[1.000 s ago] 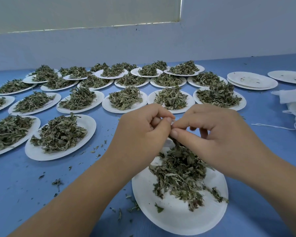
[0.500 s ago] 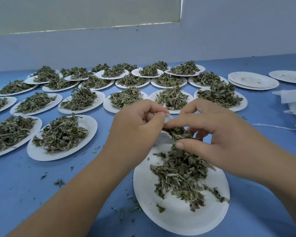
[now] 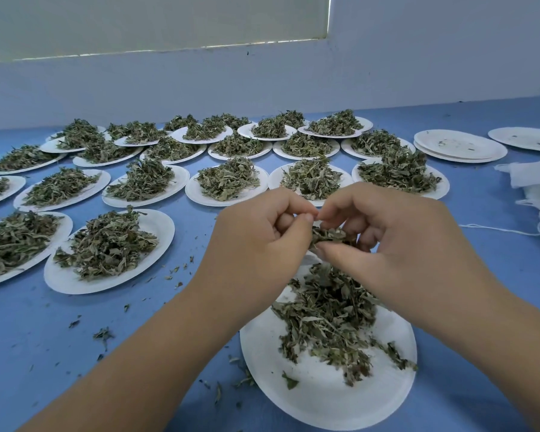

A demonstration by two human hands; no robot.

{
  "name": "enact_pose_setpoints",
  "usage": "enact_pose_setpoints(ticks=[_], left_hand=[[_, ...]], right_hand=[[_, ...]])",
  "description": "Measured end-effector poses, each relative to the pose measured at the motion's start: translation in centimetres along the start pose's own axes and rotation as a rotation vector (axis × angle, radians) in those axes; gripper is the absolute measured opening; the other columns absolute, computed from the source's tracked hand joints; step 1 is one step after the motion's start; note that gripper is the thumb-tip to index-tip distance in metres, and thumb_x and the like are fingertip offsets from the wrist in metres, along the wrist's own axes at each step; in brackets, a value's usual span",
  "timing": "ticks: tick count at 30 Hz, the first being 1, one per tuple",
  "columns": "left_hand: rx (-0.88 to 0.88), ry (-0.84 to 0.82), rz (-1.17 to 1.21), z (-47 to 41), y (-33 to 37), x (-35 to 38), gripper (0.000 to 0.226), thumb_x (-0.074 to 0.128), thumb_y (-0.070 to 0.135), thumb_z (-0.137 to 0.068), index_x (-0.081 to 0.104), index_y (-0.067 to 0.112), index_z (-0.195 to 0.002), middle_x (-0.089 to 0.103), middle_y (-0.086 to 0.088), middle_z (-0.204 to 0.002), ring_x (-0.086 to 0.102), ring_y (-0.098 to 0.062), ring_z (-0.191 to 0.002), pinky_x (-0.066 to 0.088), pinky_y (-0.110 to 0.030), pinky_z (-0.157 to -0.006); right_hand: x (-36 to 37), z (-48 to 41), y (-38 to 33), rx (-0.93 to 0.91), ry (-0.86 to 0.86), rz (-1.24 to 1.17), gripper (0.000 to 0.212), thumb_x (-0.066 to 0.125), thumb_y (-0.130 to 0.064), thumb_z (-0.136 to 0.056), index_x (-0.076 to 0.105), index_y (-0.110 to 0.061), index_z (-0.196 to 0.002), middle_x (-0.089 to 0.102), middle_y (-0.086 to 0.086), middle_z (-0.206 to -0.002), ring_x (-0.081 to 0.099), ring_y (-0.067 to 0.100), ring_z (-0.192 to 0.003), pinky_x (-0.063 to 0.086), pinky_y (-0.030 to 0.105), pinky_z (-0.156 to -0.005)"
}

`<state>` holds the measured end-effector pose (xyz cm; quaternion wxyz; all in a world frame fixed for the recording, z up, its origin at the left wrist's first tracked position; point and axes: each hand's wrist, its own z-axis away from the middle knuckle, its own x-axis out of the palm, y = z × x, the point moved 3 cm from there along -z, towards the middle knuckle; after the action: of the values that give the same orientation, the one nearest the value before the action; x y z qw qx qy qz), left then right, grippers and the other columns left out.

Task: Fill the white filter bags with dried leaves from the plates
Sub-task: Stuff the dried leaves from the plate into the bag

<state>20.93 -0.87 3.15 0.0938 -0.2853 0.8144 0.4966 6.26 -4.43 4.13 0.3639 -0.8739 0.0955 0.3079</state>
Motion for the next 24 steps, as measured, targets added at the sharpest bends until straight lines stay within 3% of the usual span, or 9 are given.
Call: enact_pose_setpoints(ticks=[4,8,13,16,20,24], left_hand=[[0.008,0.011,-0.038,-0.07,-0.15,0.01,0.023,0.061,0.008,-0.089,0.067,0.027,-0.078,0.048,-0.008,-0.057,0.037,-0.005,-0.046,0.030,-0.011,-0.045],[0.007,0.025,-0.060,-0.16,-0.30,-0.20,0.021,0.062,0.009,-0.090,0.068,0.026,-0.079,0.048,-0.009,-0.056,0.037,-0.005,-0.047,0.031,-0.010,-0.046],[-0.014,0.020,-0.045,-0.11,-0.06,-0.20,0.020,0.061,0.009,-0.089,0.069,0.024,-0.078,0.048,-0.009,-0.055,0.038,-0.004,-0.045,0.030,-0.008,-0.045],[-0.024,0.002,-0.022,-0.08,0.14,-0.20,0.020,0.061,0.008,-0.088,0.070,0.022,-0.078,0.049,-0.010,-0.055,0.037,-0.004,-0.043,0.029,-0.007,-0.045],[-0.037,-0.032,0.004,0.06,0.44,-0.09,0.021,0.061,0.006,-0.087,0.071,0.021,-0.077,0.051,-0.012,-0.056,0.037,-0.004,-0.043,0.029,-0.009,-0.044],[-0.060,0.004,0.040,0.01,0.49,-0.32,0.018,0.060,0.006,-0.088,0.073,0.017,-0.080,0.054,-0.009,-0.056,0.042,-0.002,-0.042,0.030,-0.007,-0.044]], right_hand=[[-0.36,-0.13,0.18,0.065,-0.054,-0.163,0.033,0.084,-0.018,-0.066,0.061,-0.034,-0.084,0.058,-0.022,-0.083,0.060,0.005,-0.066,0.046,0.013,-0.060],[-0.56,-0.20,0.35,0.077,-0.058,-0.251,0.034,0.083,-0.010,-0.068,0.063,-0.032,-0.085,0.058,-0.012,-0.084,0.065,0.011,-0.071,0.056,0.028,-0.068],[-0.23,-0.05,0.01,-0.032,-0.011,-0.144,0.028,0.083,-0.007,-0.070,0.065,-0.028,-0.076,0.060,-0.011,-0.078,0.064,0.010,-0.074,0.054,0.019,-0.062],[0.11,-0.01,-0.04,-0.088,0.012,-0.001,0.020,0.082,-0.012,-0.071,0.067,-0.025,-0.076,0.060,-0.014,-0.076,0.062,0.008,-0.075,0.051,0.019,-0.063],[0.29,-0.03,-0.20,-0.162,0.019,0.116,0.009,0.074,-0.023,-0.073,0.068,-0.028,-0.075,0.055,-0.019,-0.072,0.053,-0.003,-0.067,0.040,0.008,-0.062],[0.31,0.06,0.05,-0.139,0.019,0.004,0.015,0.079,-0.013,-0.075,0.074,-0.024,-0.084,0.061,-0.010,-0.080,0.060,0.009,-0.073,0.050,0.020,-0.064]])
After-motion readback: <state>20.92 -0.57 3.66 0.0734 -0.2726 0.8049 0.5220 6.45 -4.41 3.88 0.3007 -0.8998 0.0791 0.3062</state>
